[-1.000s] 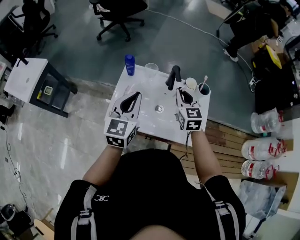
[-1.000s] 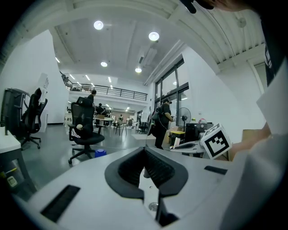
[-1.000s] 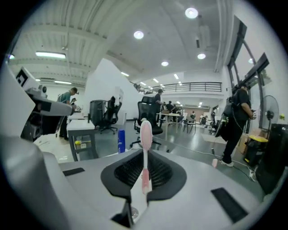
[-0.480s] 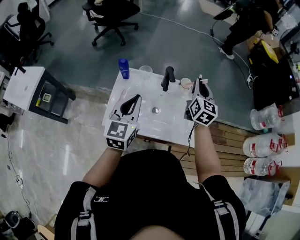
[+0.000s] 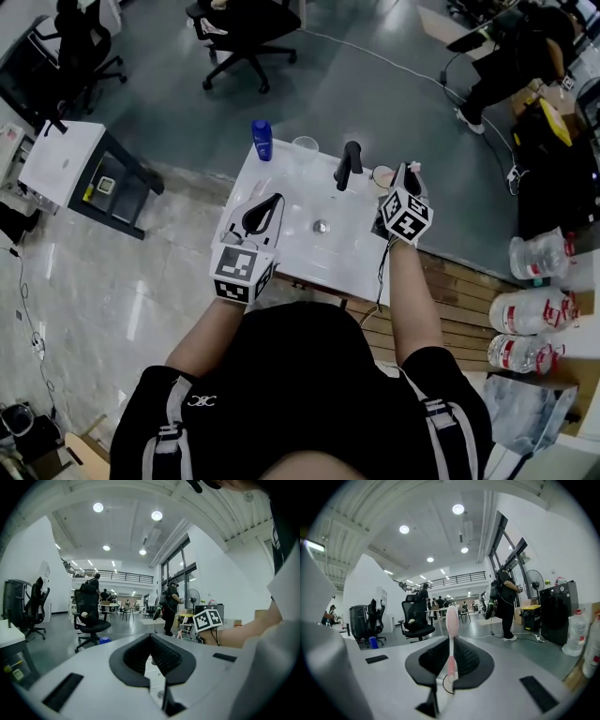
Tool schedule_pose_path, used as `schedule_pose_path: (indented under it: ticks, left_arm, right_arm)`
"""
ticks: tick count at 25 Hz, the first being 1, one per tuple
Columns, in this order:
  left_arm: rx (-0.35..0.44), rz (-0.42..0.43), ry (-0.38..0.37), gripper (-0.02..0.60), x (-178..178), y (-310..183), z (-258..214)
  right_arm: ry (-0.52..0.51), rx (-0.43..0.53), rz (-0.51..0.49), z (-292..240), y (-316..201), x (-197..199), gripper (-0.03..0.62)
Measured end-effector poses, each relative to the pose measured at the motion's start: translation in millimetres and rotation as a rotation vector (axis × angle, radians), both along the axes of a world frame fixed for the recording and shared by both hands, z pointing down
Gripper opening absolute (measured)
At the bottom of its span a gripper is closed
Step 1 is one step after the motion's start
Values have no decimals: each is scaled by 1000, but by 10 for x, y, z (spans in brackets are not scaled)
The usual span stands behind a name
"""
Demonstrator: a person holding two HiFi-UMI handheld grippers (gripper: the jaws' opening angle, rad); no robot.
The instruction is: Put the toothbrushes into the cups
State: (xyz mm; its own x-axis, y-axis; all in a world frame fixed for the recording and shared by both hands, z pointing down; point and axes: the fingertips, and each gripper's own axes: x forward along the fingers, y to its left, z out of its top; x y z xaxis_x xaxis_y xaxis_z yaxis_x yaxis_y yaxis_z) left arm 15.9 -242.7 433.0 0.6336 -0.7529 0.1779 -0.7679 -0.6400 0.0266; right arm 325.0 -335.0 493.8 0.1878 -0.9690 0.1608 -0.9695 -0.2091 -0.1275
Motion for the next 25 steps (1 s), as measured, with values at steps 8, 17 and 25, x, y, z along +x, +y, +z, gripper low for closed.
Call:
schedule_pose_path:
  ticks: [8, 17, 25]
  left_arm:
    - [1, -63, -3, 14, -184, -28, -39]
    - [-4, -99, -13, 14, -268, -22, -28]
    - [-12, -119, -15, 14, -302, -39, 3]
  right_arm:
    - [7, -104, 12, 472, -175, 17, 40]
    - [6, -198, 43, 830, -305, 57, 40]
    - [59, -219, 40, 936, -353, 29, 41]
